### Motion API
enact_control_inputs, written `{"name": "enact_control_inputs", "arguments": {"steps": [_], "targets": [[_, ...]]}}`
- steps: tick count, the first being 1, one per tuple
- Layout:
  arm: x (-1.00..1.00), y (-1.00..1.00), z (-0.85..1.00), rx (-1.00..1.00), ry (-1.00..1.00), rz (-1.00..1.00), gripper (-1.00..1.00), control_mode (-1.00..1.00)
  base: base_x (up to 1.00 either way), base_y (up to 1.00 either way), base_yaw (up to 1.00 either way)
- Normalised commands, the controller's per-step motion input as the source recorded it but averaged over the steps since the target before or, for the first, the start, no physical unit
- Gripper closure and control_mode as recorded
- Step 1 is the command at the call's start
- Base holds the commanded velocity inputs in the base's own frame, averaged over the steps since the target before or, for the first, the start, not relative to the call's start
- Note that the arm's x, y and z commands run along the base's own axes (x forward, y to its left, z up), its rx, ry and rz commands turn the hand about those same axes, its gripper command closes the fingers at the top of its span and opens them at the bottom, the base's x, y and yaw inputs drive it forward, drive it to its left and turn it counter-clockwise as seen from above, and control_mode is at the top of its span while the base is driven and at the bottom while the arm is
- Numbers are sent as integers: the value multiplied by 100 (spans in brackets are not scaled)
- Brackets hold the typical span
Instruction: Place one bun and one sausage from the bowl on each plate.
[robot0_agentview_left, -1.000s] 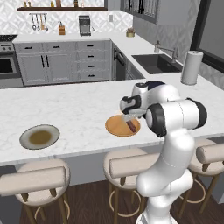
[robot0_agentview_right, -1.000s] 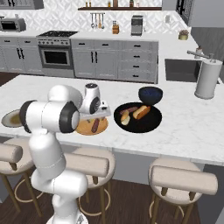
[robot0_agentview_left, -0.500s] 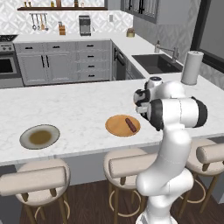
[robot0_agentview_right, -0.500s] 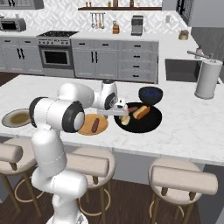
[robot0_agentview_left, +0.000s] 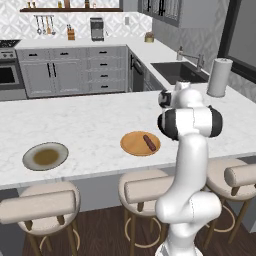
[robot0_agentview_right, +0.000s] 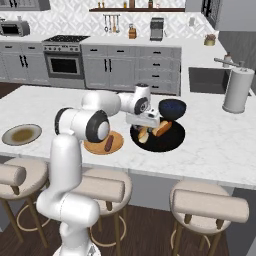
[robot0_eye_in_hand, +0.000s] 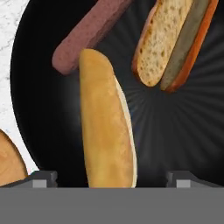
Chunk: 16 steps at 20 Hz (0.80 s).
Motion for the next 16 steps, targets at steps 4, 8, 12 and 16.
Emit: {"name": "enact_control_inputs", "arguments": {"steps": [4,8,12,16], "targets": [[-5,-12,-24,11,7,-1,-100,-100,0,0,0],[-49,33,-47,0,10,0,-100,-100,0,0,0],[2,22,-4,1,0,0,-100,-100,0,0,0],[10,-3,0,0,0,0,-100,-100,0,0,0]]}}
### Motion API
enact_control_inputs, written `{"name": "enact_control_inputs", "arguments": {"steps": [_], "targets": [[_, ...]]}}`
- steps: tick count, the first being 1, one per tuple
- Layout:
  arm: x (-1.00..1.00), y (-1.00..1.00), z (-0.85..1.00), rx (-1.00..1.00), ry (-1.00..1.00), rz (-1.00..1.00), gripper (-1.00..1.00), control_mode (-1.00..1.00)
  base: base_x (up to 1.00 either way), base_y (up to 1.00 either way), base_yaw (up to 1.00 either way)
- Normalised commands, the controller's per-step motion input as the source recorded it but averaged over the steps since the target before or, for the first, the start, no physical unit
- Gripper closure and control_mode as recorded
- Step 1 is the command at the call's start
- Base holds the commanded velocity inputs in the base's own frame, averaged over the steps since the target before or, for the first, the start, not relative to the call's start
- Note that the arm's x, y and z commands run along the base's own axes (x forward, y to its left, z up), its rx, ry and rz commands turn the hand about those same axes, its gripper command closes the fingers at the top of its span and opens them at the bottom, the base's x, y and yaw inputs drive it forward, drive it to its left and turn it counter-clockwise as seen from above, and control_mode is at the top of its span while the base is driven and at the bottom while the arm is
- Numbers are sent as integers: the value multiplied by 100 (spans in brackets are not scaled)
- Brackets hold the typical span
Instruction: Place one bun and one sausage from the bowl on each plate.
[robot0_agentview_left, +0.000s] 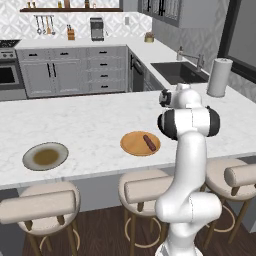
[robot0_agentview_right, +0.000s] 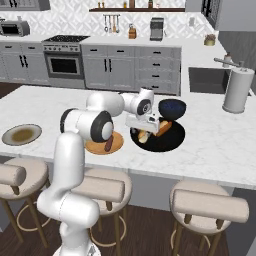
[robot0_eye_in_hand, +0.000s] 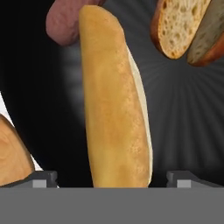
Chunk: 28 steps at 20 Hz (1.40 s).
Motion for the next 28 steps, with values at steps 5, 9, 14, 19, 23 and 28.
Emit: {"name": "enact_control_inputs", "arguments": {"steps": [5,9,14,19,23,28], "targets": [[6,0,0,0,0,0,100,-100,0,0,0],[0,0,0,0,0,0,100,-100,0,0,0],[-32,0,24,4,-4,-2,100,-100,0,0,0],[-86,9,92,18,-8,-3,100,-100,0,0,0],[-87,89,67,10,-1,0,100,-100,0,0,0],[-92,100,44,0,0,0,100,-100,0,0,0]]}}
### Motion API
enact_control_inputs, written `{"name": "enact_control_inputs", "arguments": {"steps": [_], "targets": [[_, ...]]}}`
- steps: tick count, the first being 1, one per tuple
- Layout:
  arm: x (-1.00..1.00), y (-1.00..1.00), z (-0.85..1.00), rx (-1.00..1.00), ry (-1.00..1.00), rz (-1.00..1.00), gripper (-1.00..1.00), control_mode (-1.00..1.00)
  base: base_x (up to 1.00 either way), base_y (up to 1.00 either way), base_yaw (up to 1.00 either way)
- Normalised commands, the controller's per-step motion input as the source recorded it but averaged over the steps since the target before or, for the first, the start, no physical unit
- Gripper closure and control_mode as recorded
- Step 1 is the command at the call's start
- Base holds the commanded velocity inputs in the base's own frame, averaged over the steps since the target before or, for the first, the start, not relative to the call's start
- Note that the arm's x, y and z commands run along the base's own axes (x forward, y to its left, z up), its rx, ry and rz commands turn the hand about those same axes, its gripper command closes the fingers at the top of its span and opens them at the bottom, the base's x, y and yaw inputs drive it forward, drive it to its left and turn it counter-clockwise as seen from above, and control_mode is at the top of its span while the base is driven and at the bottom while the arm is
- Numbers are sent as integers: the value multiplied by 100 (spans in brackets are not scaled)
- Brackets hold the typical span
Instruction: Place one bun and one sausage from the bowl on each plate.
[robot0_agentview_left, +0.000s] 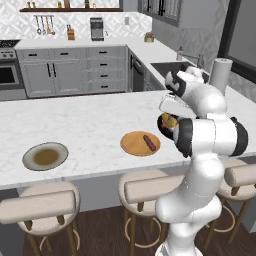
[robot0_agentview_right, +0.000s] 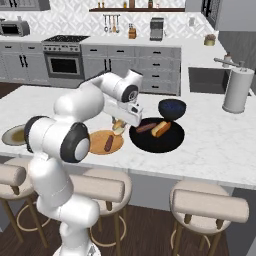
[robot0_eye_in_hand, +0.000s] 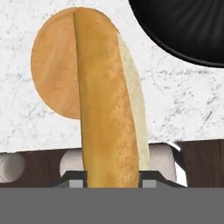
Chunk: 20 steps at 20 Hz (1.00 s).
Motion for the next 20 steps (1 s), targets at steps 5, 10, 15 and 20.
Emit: {"name": "enact_control_inputs", "arguments": {"steps": [5,10,15,20], "targets": [[-51,100,5,-2,0,0,100,-100,0,0,0],[37,89,0,-14,0,-6,100,-100,0,0,0],[84,21,-18,-7,5,-6,100,-100,0,0,0],[54,-14,-55,-7,18,-3,-100,-100,0,0,0]]}}
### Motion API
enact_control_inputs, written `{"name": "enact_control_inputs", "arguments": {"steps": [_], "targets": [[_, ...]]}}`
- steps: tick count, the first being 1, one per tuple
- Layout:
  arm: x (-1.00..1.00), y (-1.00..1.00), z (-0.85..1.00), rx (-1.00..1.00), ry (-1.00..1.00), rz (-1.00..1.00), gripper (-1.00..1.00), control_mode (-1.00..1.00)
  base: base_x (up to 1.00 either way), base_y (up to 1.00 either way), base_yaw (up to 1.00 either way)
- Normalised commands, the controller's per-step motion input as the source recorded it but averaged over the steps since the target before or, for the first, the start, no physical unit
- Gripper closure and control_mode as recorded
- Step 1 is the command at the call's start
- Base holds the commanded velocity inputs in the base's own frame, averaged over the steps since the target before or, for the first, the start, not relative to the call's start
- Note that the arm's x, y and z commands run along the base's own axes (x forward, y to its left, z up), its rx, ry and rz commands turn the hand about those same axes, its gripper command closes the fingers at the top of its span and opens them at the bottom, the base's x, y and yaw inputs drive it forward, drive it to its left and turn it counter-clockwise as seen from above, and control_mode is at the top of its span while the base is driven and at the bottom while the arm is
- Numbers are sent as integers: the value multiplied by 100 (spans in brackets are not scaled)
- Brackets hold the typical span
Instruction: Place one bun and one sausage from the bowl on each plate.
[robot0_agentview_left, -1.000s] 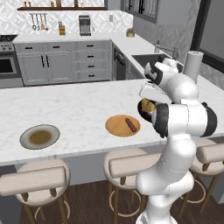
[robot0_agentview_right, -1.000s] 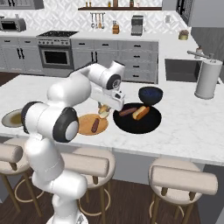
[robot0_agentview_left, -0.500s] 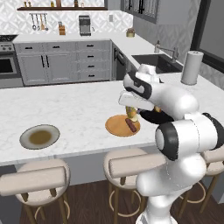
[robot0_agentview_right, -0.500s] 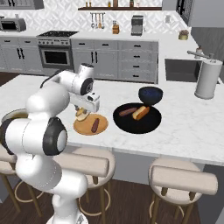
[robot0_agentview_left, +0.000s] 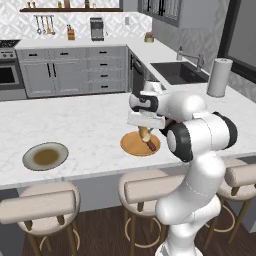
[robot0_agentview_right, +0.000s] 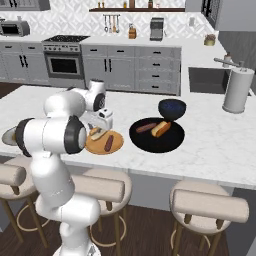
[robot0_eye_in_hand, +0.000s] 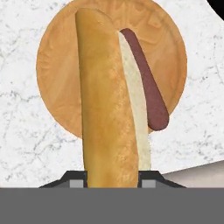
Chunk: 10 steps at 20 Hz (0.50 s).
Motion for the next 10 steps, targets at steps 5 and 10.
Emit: {"name": "enact_control_inputs", "arguments": {"steps": [5,10], "targets": [[7,5,-2,-2,2,0,-100,-100,0,0,0],[1,2,1,0,0,0,-100,-100,0,0,0]]}}
